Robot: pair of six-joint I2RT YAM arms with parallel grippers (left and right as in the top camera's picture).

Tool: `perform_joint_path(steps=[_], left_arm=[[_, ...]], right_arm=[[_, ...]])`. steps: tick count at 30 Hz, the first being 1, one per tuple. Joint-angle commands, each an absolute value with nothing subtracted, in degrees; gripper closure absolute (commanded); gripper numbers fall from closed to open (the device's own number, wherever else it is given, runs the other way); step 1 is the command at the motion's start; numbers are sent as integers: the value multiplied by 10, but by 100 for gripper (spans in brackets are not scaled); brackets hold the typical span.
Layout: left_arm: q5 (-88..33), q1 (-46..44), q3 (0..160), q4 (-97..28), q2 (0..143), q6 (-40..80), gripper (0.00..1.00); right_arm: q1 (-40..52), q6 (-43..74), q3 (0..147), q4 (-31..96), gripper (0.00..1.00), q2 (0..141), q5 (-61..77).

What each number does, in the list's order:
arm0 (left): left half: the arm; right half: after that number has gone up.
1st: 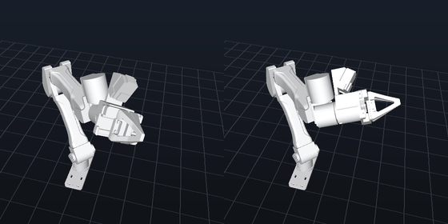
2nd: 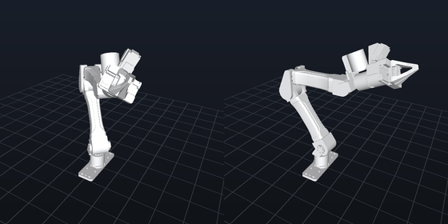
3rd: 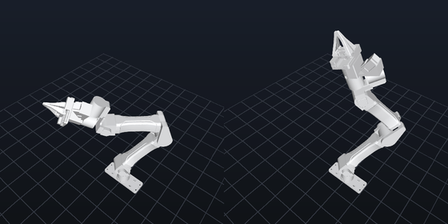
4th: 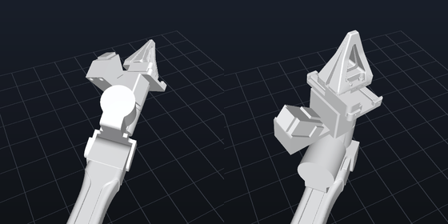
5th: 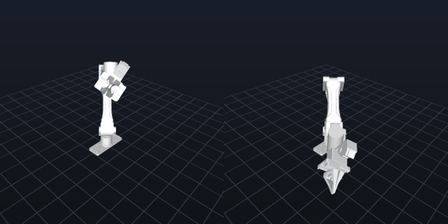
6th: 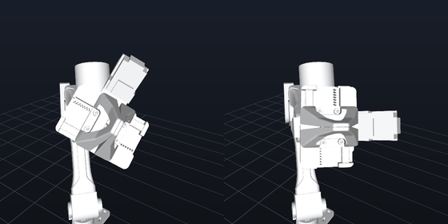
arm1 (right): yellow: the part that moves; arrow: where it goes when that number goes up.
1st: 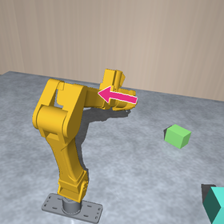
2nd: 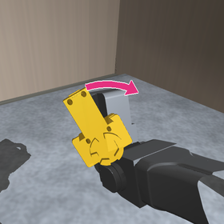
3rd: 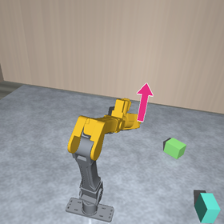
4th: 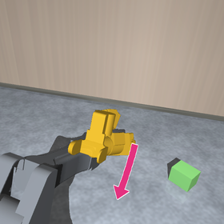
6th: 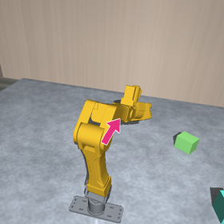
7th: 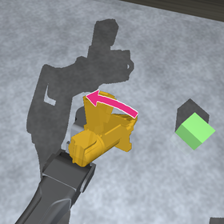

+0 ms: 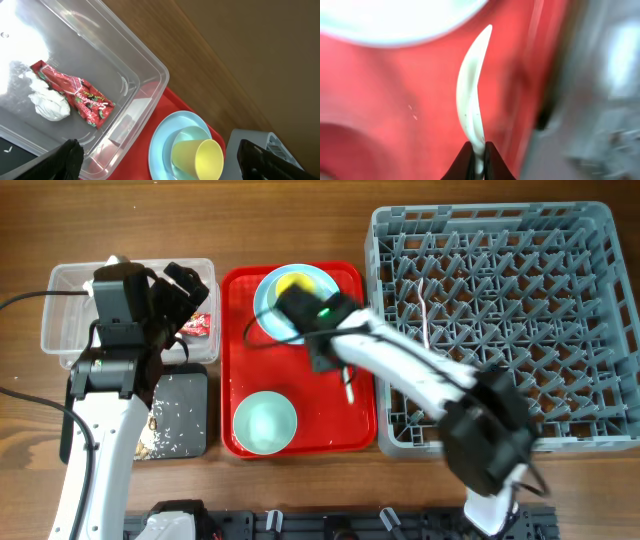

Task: Sort waste into correct bins and load items into the dishwasher rack
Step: 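Carry the white spoon to the dish rack and insert it upright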

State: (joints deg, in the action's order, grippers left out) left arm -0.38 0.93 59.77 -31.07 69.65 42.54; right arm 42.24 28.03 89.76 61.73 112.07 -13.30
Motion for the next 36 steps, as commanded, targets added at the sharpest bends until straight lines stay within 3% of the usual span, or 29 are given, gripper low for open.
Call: perform_joint_path(steps=[1,8,14,30,34,36], left_arm=[[-6,14,604,-309,698,424,0],[-6,14,604,-309,698,424,0],[-6,14,604,-309,698,424,0],[-6,14,604,-309,698,424,0],[-6,14,604,-309,698,424,0],[-6,14,604,-309,698,424,0]], right_arm=[[354,214,926,615,96,1034,-133],[199,113,925,606,96,974,-128],[114,45,924,563,96,1002,-10],[100,46,921,543,94,1117,65],[100,46,921,543,68,1118,65],[100,45,921,543,64,1118,65]])
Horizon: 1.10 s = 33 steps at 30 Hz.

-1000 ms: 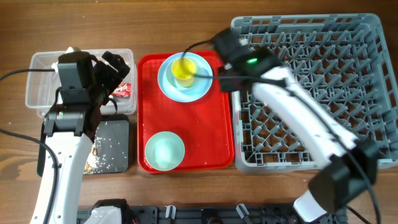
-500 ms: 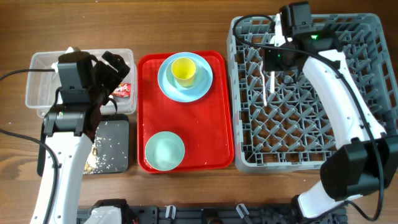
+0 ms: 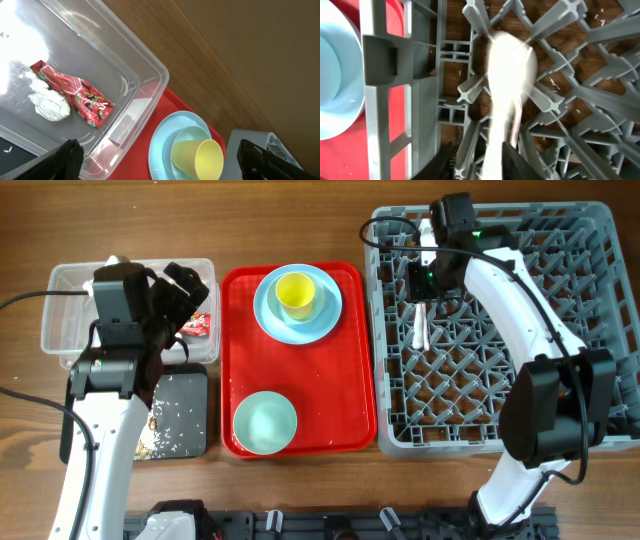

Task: Sort waste into correct bins and load items into the dishwasher rack
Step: 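Carry the white spoon to the dish rack and insert it upright, then reach the right gripper toward the yellow cup on the blue plate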

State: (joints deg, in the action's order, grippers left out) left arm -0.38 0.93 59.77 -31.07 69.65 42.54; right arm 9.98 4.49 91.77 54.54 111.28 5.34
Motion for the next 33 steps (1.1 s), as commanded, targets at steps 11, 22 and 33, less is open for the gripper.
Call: perform_joint_path(steps=[11,22,33], left_arm=[[-6,14,604,-309,698,424,0],[-6,14,604,-309,698,424,0],[-6,14,604,-309,698,424,0]], right_arm=[[138,43,978,606,59,1031,181],[275,41,978,574,58,1018,181],[320,62,970,505,58,1019,176]])
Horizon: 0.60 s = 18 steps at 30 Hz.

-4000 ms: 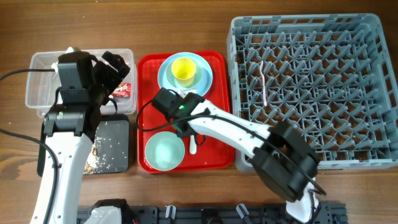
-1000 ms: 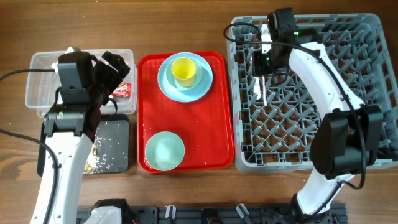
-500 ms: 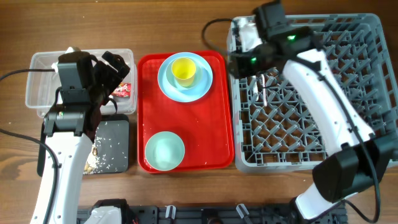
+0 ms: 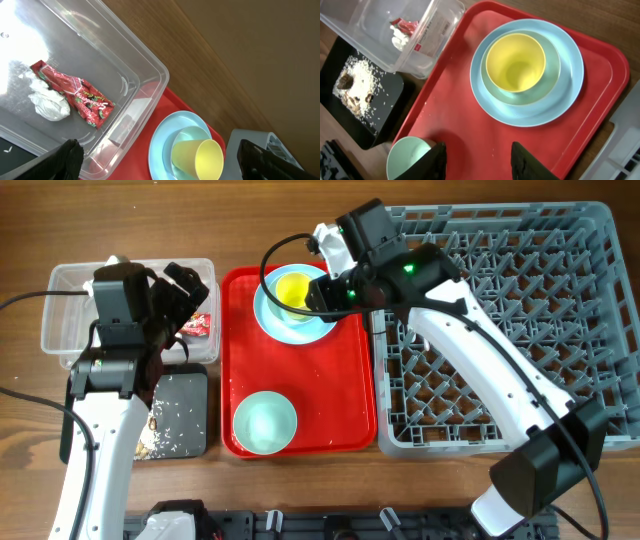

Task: Sort waste into correct bins and load items into the dishwasher rack
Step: 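Reach the right gripper toward the yellow cup on the blue plate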

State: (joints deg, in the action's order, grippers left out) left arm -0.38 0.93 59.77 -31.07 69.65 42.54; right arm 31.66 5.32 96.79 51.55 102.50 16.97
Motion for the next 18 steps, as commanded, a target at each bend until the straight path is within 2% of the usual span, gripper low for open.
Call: perform_joint_path(steps=[1,9,14,18], left_arm=[[-6,14,604,-309,698,424,0],[-6,14,604,-309,698,424,0],[-6,14,604,-309,698,424,0],[-6,14,604,-309,698,424,0]], right_arm=[[320,62,970,503,58,1019,177],[355,-11,970,432,55,1045,173],[407,-22,970,371,56,1107,30],[414,-30,970,331,56,1158,26]])
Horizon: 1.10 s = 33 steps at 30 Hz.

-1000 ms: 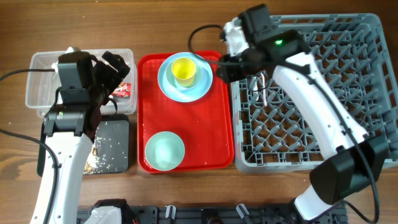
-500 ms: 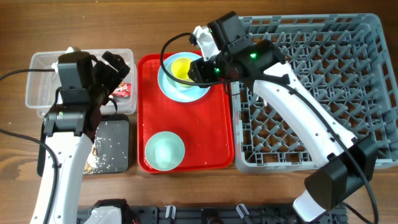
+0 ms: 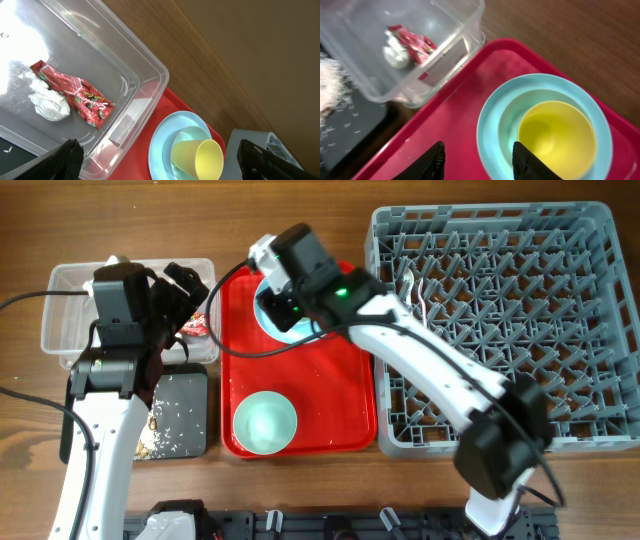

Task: Sort waste into correct bins and load items into the dishwasher rack
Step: 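Reach the right gripper toward the yellow cup on the blue plate, then grasp the yellow cup with the right gripper and set it in the rack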

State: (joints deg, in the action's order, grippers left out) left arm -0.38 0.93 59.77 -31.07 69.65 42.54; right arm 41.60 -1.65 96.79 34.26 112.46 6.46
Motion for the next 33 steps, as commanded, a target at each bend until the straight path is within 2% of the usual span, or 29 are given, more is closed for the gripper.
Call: perform_joint_path(steps=[1,7,10,18,24,26,28,33], left_arm=[[-6,14,604,-309,698,424,0],[-6,14,604,-309,698,424,0],[-6,14,604,-309,698,424,0],[-6,14,604,-309,698,424,0],[-6,14,604,-309,698,424,0],[-6,14,604,-309,698,424,0],[-6,14,604,-309,698,424,0],[-6,14,604,-309,698,424,0]], right_arm=[[413,-30,970,320,56,1173,25],[405,-30,970,283,57,1223,-17],[400,-30,970,289,64,1229,-18],[389,-30,970,307,73,1234,-19],[385,-29,970,325,85,1234,-17],[384,-29,970,324,86,1233,-17],[383,-28,971,321,95,1231,-17],[377,4,990,296,96,1178,-8]])
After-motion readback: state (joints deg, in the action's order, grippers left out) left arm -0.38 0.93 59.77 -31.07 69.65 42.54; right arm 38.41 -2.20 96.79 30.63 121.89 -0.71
